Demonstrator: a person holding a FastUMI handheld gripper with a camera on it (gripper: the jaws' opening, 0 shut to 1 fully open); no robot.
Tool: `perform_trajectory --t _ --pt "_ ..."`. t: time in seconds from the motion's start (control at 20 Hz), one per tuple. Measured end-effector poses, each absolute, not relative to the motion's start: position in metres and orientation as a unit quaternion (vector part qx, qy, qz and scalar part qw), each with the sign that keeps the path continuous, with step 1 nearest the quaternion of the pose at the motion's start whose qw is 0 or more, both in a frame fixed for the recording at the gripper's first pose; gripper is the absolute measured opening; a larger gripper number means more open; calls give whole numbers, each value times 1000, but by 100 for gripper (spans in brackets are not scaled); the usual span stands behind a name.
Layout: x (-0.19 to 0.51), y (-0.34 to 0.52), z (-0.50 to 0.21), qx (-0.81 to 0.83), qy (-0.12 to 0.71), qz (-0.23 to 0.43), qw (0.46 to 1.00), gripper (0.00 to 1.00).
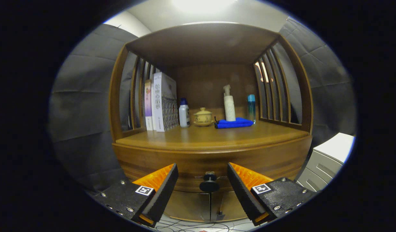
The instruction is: Pull open the drawer, take out the items inside it, and place them on the countertop above the cabinet.
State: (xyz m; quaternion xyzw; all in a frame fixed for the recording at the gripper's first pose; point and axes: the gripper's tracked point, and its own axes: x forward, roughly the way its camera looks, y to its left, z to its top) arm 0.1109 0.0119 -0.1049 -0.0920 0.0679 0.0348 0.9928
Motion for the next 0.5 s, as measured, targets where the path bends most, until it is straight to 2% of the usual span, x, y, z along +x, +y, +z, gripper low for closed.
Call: perform_trajectory --t 0.2,0.4,0.5 --pt "127 1 -134 -84 100 18 991 95" --pt "133 -4 -154 -69 128 15 989 78" --pt "136 -6 -157 -62 134 11 989 65"
